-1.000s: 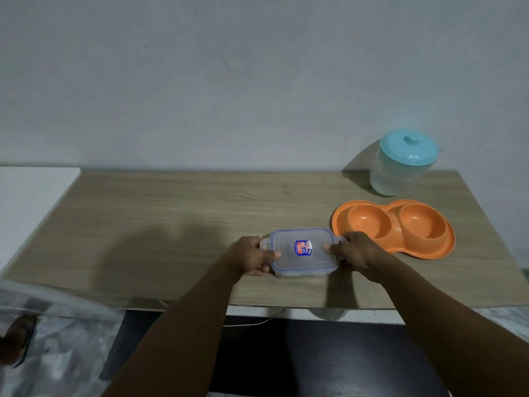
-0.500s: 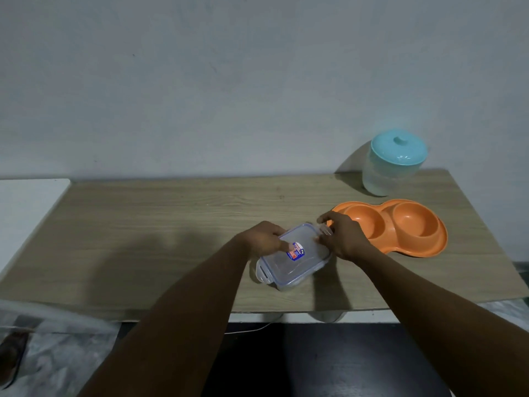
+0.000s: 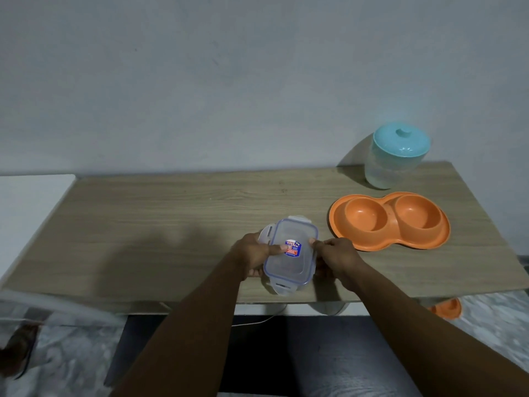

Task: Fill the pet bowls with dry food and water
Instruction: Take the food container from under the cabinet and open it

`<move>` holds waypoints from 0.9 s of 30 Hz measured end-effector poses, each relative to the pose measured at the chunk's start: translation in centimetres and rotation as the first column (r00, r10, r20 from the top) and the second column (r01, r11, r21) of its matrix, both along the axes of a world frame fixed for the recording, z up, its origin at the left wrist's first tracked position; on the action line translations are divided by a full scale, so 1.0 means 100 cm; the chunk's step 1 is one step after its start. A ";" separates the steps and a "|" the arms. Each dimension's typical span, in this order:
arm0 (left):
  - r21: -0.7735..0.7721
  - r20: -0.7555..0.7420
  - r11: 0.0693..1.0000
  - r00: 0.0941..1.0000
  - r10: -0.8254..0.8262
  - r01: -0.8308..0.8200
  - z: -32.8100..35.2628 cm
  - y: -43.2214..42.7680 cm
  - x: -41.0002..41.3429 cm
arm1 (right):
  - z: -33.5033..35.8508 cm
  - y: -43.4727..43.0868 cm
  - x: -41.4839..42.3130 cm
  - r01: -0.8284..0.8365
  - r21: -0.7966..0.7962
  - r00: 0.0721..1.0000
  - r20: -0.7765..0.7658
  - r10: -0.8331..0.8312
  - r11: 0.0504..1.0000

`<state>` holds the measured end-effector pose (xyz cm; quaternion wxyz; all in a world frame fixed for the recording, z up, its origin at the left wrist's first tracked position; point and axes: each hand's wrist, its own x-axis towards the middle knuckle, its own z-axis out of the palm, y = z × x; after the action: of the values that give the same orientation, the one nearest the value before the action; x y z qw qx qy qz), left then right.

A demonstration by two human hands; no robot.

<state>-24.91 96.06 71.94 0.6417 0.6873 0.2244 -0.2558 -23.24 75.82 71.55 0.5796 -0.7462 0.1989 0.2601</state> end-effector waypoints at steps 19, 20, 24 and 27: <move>0.063 0.041 0.987 0.989 0.145 -0.147 0.009 -0.002 0.000 | 0.016 -0.018 0.019 0.148 0.011 0.956 0.253 -0.146 0.989; 0.035 0.058 0.985 0.984 0.167 -0.170 0.016 -0.001 0.003 | 0.022 -0.015 0.022 0.165 0.050 0.949 0.265 -0.172 0.985; -0.120 0.122 0.939 0.934 0.336 -0.322 0.042 0.014 0.018 | 0.054 0.006 0.039 0.195 0.226 0.953 0.186 -0.239 0.954; -0.196 0.107 0.888 0.891 0.441 -0.416 0.060 0.035 0.019 | 0.074 0.023 0.048 0.186 0.436 0.980 -0.012 -0.201 0.881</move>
<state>-23.04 99.55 77.98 0.7529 0.5812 0.3000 -0.0733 -18.47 78.09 78.99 0.7577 -0.5788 0.1995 0.2263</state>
